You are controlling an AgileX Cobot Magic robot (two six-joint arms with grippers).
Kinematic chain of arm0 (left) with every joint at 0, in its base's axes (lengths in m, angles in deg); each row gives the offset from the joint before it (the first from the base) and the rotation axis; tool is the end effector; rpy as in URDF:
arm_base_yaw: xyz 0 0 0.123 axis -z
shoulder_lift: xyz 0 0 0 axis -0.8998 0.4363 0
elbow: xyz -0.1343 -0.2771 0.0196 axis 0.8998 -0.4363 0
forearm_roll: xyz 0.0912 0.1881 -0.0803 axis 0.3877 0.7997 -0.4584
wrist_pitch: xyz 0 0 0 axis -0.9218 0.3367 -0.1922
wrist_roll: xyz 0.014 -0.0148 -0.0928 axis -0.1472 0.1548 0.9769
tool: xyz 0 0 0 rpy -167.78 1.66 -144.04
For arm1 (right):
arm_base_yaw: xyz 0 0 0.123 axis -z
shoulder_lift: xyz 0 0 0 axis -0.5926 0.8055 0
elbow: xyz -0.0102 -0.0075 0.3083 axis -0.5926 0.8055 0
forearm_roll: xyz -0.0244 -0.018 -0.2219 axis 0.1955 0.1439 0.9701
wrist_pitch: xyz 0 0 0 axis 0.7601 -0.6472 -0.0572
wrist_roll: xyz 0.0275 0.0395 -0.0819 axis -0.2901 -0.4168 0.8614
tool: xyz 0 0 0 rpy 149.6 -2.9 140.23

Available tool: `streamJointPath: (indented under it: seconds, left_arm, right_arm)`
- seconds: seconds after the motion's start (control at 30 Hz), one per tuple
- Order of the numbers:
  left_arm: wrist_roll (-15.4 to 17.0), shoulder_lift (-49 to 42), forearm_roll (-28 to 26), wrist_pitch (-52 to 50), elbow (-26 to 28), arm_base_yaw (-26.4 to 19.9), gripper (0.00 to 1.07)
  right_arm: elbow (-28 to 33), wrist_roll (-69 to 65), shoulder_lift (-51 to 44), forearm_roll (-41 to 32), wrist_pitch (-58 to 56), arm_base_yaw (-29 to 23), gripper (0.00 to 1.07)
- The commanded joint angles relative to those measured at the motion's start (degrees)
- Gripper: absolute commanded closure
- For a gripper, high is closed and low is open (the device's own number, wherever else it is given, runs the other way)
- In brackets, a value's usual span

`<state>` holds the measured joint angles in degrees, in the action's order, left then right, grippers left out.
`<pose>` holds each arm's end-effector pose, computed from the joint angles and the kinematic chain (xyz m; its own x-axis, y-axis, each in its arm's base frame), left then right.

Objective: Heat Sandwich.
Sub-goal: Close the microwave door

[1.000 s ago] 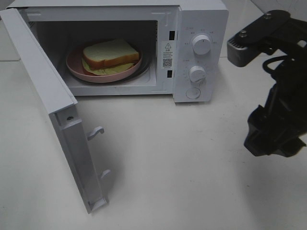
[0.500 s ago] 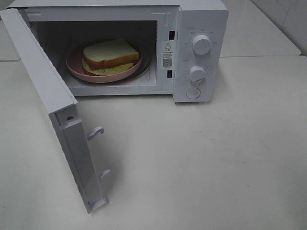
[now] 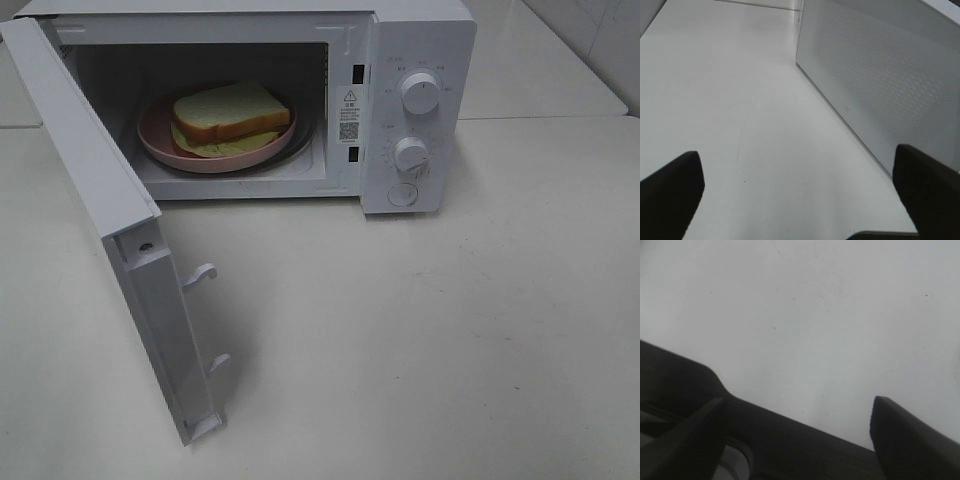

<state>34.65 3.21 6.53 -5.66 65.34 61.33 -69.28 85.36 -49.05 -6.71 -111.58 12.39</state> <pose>-0.0529 -0.0114 0.2641 -0.4540 -0.0890 -0.8865 0.0024 0.9949 -0.1012 0.0273 0.0005 0.3185 -0.7382 -0.3044 -0.6019 -0.3264 0.9422 -0.0761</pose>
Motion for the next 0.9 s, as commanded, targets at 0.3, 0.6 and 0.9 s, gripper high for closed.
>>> streamJointPath:
  seconds: [0.3,0.6,0.9]
  left_arm:
    - [0.3,-0.9,-0.4,-0.9,-0.1,-0.1,0.10]
    - [0.3,-0.9,-0.4,-0.9,-0.1,-0.1,0.10]
    - [0.3,-0.9,-0.4,-0.9,-0.1,-0.1,0.10]
  right_arm:
    - [9.9,-3.5,-12.0,-0.4,7.2,11.6,0.31]
    - [12.1,-3.3,-21.3,-0.3,10.3,16.6,0.31]
    - [12.1,-3.1,-29.6,-0.5,10.3,20.6,0.31]
